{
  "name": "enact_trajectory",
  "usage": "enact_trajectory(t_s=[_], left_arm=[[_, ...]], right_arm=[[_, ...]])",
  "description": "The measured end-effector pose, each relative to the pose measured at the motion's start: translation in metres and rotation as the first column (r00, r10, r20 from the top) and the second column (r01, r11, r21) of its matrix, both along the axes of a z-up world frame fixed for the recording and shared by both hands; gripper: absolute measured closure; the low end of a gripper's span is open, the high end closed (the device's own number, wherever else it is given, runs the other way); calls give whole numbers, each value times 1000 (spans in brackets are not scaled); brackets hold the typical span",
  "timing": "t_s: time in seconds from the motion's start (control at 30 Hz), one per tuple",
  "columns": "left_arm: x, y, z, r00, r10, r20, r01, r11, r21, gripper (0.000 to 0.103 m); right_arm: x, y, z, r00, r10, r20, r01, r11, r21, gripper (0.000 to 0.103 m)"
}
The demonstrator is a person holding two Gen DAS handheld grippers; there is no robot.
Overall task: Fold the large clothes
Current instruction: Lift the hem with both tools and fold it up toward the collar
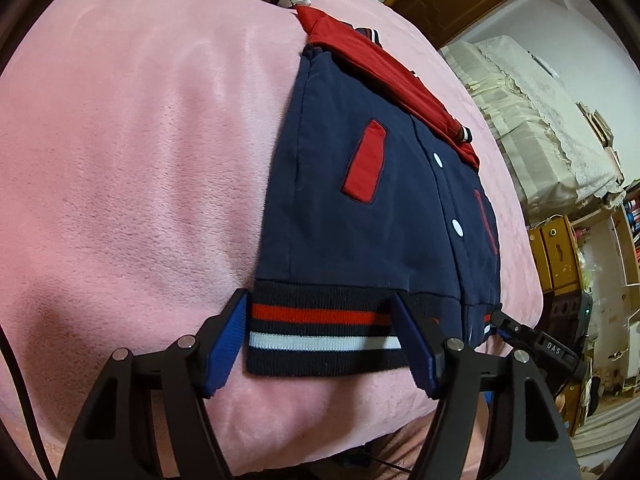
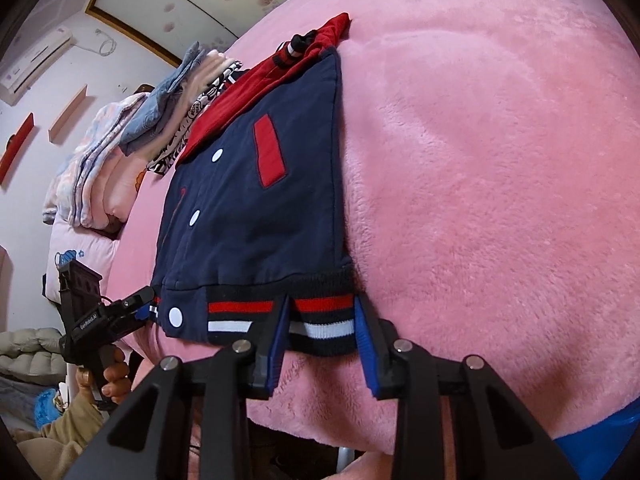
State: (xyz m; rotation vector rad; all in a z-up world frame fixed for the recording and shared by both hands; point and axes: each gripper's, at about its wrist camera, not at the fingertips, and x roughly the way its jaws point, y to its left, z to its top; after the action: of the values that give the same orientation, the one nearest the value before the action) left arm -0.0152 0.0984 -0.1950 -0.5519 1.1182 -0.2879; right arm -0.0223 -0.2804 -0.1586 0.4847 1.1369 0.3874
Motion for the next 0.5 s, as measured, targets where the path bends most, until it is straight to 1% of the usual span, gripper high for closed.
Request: enact_trajectory(t_s=[0.03, 0.07, 0.1, 0.13, 0.17, 0.2, 0.23, 0.27, 0.3, 0.33, 0.4, 0.5], left_arm=[[0, -2, 1, 1000, -10, -1, 10, 1000, 10, 34], [0, -3, 2, 1000, -21, -1, 21, 1000, 20, 34], [0, -6, 3, 999, -36, -1, 36, 999, 33, 42], [0, -8, 4, 999, -44, -7, 45, 998, 46, 46], [0, -9, 4, 998, -54, -12, 55, 997, 54, 54], [1, -10, 5, 998, -62, -15, 63, 997, 52, 67], [2, -11, 5, 997, -71, -24, 71, 997, 30, 74], [3, -12, 6, 996, -78, -34, 78, 997, 4, 87], [4, -14, 6, 996, -81, -44, 81, 997, -18, 90], [5, -16, 8, 996, -80, -47, 79, 997, -16, 91], [8, -21, 15, 995, -97, -35, 96, 995, -12, 93], [14, -20, 30, 995, -95, 4, 95, 989, -117, 93]], right_arm=[[0, 1, 0, 1000, 5, 2, -5, 1000, -5, 72], [0, 0, 0, 1000, 9, 3, -9, 1000, -5, 77], [1, 1, 0, 1000, 22, 1, -22, 1000, 5, 82], [2, 2, -1, 1000, 29, -5, -29, 1000, 6, 86], [4, 5, 1, 999, 36, -1, -36, 999, -14, 89], [4, 9, 3, 999, 45, 6, -45, 998, -31, 91], [5, 12, 5, 998, 54, 13, -53, 997, -53, 92], [6, 16, 9, 998, 63, 20, -61, 995, -76, 92], [7, 20, 13, 997, 75, 29, -72, 992, -101, 92], [7, 22, 16, 996, 84, 36, -79, 991, -111, 93], [9, 23, 26, 994, 96, 58, -90, 991, -100, 93], [20, 17, 48, 991, 82, 107, -77, 996, -48, 93]])
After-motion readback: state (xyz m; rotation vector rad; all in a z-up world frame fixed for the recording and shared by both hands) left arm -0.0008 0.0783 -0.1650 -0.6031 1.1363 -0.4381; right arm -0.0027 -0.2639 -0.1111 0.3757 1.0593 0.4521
